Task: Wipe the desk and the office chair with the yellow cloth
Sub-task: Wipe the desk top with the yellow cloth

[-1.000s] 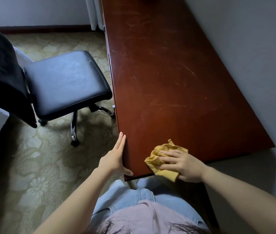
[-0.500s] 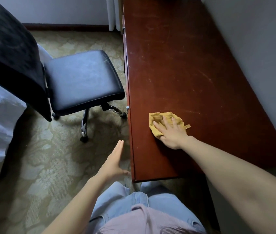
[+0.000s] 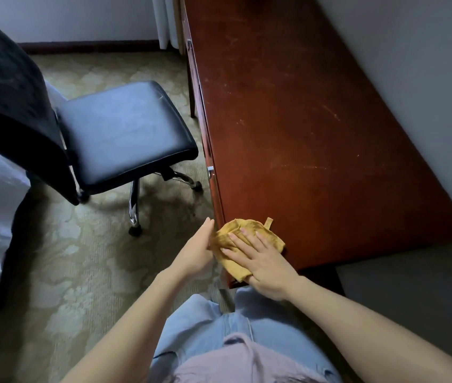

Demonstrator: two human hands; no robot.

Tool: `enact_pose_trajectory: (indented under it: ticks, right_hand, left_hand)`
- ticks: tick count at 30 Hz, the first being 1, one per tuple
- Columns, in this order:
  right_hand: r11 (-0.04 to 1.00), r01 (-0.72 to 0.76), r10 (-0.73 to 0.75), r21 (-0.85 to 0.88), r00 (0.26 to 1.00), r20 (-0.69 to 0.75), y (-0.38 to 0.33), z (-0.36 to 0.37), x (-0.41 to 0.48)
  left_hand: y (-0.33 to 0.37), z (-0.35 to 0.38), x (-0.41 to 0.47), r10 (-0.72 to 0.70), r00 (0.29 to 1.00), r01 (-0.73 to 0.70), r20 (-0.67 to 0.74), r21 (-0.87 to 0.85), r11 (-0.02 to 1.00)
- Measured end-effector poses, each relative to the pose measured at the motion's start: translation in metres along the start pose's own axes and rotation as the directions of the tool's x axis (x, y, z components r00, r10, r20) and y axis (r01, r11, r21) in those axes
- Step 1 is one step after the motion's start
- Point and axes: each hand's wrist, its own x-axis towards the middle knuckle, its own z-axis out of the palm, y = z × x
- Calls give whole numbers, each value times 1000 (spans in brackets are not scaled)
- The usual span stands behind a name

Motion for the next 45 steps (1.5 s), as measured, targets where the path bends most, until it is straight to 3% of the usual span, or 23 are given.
enact_pose_trajectory:
  ticks: [6,11,15,19,22,25,29,35,40,43,45]
  right_hand:
    - [999,-18,18,36,1000,-2,4,16,-56]
    - [961,-238,242,144,970,-15,36,24,-103]
    - [867,-441,454,231,891,-3,80,19,-126]
    - [706,-640,661,303,749,41,132,6,-128]
    - [620,-726,729,298,673,122,172,-5,-115]
    - [587,-757,741,287,645,185,203,-21,-86]
    - [621,-728,693,291,683,230,215,-46,-42]
    - [783,-541,522,307,840,147,183,-51,-9]
    - [952,-212,233,220,970,-75,158,-27,-36]
    - [957,-80,127,277,979,-158,168,-13,-71]
    - [944,-65,148,325,960,-239,178,-3,-101]
  left_hand:
    - [13,17,11,27,992,-47,127,162,986]
    - [25,33,15,21,992,-59,125,310,949]
    - [37,38,21,-11,998,-21,68,464,885]
    - [54,41,29,-111,992,63,67,493,868]
    - [68,47,35,-185,982,136,39,535,834]
    - [81,57,40,-270,963,225,3,543,809]
    - [98,68,46,-380,923,358,-65,508,783]
    - [111,79,55,-459,867,494,-195,466,734]
    - [136,99,69,-324,903,421,-282,425,802]
    - [152,117,82,-237,927,353,-292,457,816]
    - [160,129,90,-184,945,299,-269,493,817]
